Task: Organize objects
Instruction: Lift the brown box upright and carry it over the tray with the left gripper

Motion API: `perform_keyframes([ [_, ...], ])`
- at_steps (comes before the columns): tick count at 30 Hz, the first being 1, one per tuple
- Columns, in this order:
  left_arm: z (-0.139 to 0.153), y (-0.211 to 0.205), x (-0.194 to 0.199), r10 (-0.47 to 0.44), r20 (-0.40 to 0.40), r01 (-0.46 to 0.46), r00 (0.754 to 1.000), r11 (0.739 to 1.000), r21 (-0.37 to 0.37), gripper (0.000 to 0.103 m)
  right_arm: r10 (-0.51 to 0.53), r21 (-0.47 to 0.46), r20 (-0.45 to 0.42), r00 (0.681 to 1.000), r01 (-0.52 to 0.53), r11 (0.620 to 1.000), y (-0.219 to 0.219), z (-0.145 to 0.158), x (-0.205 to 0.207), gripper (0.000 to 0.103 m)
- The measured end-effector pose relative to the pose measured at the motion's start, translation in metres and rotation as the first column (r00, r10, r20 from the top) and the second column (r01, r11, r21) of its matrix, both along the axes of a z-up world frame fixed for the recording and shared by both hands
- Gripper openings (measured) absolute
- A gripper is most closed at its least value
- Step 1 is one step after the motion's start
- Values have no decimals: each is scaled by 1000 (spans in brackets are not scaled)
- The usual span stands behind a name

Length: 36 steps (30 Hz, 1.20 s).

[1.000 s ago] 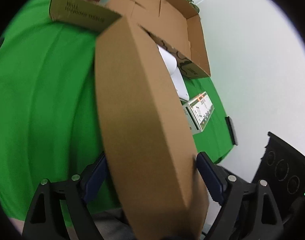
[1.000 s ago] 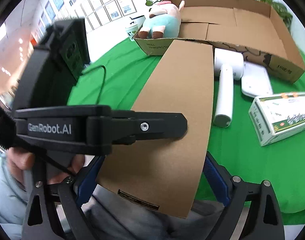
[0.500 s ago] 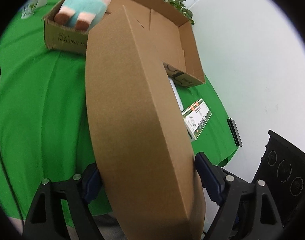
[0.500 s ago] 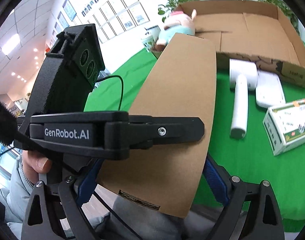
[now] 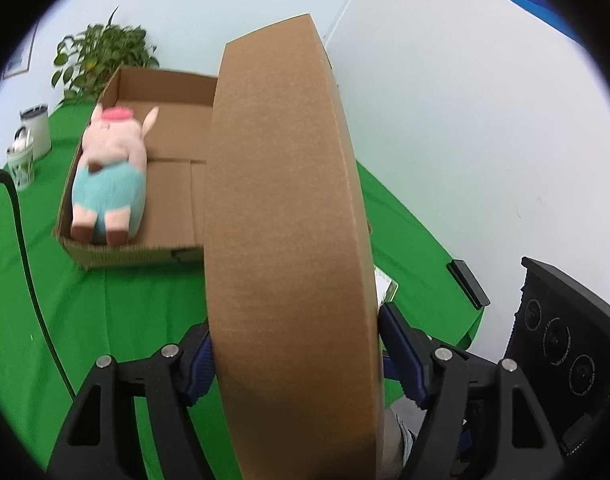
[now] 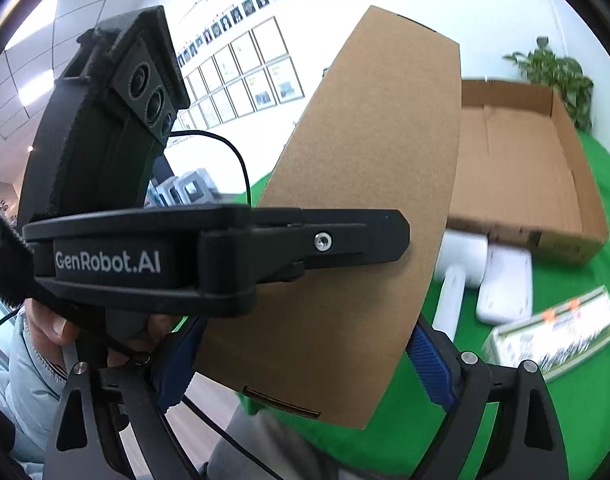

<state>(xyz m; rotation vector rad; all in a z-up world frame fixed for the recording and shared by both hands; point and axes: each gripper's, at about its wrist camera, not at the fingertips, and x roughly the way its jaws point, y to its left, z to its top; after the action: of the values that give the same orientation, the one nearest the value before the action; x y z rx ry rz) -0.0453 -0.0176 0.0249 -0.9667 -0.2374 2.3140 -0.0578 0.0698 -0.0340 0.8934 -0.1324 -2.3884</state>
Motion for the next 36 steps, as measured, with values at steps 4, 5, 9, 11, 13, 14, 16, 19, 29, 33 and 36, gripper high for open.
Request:
perform_keyframes([
  [4,18,10,-11,-10,-42,10,999,1000,-7,72,-9,-5,-43,999,9,1000,3,17,-11,90],
  [5,21,15,-17,-12,-51,12,999,1000,-9,72,-12,-4,-55,998,12,1000,3,22,-13,90],
  [9,37,15,-31,-9,-73,8,997,1000,-14,72,-17,-12,-82,996,16,1000,7,36,-29,90],
  [11,40,13,-44,-4,-78,3,997,1000,-11,72,-16,-15,-88,996,15,1000,8,41,-38,90],
  [13,45,11,-55,6,-80,-7,997,1000,-10,72,-12,-15,-92,996,11,1000,8,46,-47,90],
  [14,48,10,-59,12,-82,-13,997,1000,-10,72,-7,-14,-92,996,6,1000,8,49,-53,90],
  [16,55,9,-69,26,-81,-27,996,1000,-11,72,4,-13,-93,996,-6,1000,7,55,-66,90],
  [19,66,7,-79,44,-91,-47,995,999,-23,72,20,-24,-93,996,-22,999,7,64,-84,90],
  [29,77,6,-127,85,-86,-91,993,993,-69,70,68,-90,-61,996,-73,993,11,75,-149,90],
  [33,68,8,-143,95,-55,-100,994,992,-82,69,87,-94,-24,996,-89,992,12,66,-175,90],
  [36,58,10,-155,101,-36,-104,994,991,-83,69,99,-97,8,995,-98,991,13,56,-194,90],
])
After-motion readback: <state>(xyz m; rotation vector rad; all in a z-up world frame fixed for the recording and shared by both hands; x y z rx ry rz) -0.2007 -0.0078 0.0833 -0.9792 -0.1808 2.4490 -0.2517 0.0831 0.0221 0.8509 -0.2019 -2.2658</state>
